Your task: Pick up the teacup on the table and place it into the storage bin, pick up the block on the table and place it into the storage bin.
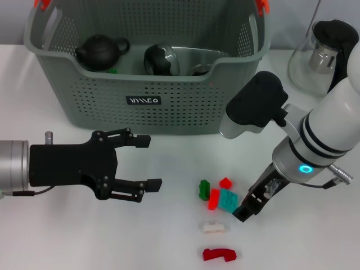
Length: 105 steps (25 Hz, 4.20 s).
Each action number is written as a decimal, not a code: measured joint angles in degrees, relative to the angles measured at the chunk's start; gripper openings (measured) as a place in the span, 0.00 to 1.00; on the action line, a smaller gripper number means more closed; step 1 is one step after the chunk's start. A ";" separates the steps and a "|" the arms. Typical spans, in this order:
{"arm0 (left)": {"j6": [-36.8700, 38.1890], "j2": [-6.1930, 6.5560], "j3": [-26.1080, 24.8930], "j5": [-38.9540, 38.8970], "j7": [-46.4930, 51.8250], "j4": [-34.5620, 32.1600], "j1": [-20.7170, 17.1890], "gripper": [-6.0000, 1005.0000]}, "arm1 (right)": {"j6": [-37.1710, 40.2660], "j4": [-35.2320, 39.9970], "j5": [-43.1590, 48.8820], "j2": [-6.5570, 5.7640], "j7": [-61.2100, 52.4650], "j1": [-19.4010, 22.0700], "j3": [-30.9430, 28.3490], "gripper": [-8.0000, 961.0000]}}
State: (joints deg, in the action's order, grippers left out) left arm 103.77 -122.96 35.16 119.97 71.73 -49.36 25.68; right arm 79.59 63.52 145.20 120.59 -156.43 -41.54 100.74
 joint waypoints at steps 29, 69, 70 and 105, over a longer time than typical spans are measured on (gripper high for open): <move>-0.59 0.09 -0.71 0.00 -0.50 0.59 -0.02 0.92 | 10.57 12.50 1.07 -0.44 1.63 2.72 -6.40 0.46; -0.42 0.36 -2.12 0.09 -0.10 0.57 0.58 0.92 | -7.04 14.83 -7.95 -0.56 21.06 -10.37 -34.09 0.74; -0.43 0.35 -2.11 0.09 -0.10 0.58 0.58 0.92 | -5.13 16.65 -9.42 -0.55 21.84 -8.89 -33.95 0.78; -0.62 0.21 -2.11 0.09 -0.43 1.60 0.43 0.92 | 5.83 -0.96 -10.46 -0.35 33.61 3.76 -17.96 0.87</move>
State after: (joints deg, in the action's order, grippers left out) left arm 103.15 -122.75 33.05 120.06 71.30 -47.75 26.11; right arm 85.41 62.56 134.73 120.24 -122.82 -37.78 82.78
